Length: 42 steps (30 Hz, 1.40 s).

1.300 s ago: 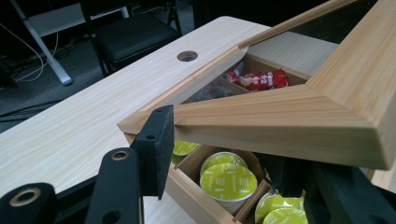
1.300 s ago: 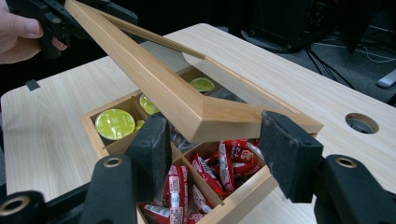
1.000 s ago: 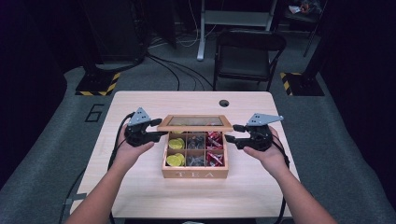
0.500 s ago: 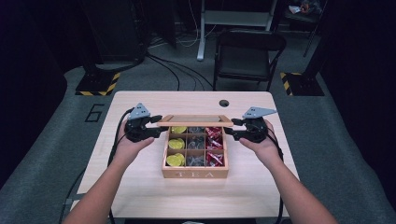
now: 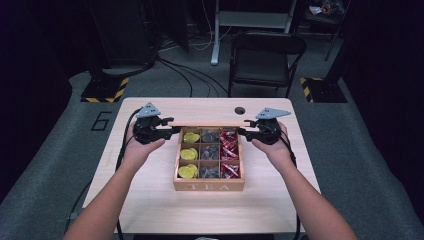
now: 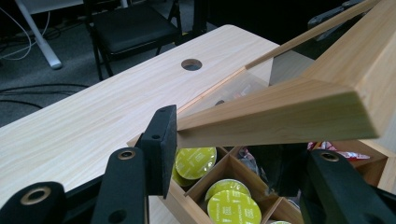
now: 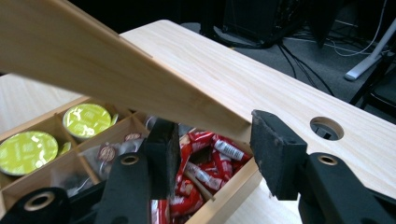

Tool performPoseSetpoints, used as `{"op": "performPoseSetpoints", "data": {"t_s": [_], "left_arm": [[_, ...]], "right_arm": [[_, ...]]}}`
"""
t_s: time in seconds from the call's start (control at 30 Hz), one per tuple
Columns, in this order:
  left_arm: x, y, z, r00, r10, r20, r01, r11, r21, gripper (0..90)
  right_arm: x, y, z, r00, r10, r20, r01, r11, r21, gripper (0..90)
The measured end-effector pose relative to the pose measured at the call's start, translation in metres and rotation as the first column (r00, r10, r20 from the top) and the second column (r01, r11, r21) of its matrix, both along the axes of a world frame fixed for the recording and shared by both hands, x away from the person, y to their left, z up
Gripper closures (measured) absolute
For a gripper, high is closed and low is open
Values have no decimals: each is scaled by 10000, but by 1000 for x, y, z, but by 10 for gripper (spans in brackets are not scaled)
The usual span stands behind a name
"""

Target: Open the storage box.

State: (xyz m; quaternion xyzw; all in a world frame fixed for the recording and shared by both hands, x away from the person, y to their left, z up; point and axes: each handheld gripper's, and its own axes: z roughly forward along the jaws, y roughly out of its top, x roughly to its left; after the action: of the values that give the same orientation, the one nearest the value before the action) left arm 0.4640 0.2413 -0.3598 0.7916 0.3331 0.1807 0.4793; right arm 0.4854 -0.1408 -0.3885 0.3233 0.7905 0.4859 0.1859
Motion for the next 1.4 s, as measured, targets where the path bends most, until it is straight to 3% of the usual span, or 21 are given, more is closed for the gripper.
{"op": "performPoseSetpoints", "data": {"t_s": [0.6,0.8,1.2,1.4], "left_arm": [[13,0,11,10000,68,1,-68,10000,-26,536],[20,-2,16,9999,154,35,-154,9999,-4,547],[32,1,13,9997,226,46,-223,9981,-579,539],[42,-2,1,9986,387,-355,-386,9992,29,547]], "right_arm": [[15,3,-2,9995,-306,111,303,9992,272,514],[22,6,4,9989,-322,352,311,9990,308,535],[30,6,7,9986,-344,405,335,9991,245,570],[34,6,10,9990,-363,273,357,9991,240,575]]}}
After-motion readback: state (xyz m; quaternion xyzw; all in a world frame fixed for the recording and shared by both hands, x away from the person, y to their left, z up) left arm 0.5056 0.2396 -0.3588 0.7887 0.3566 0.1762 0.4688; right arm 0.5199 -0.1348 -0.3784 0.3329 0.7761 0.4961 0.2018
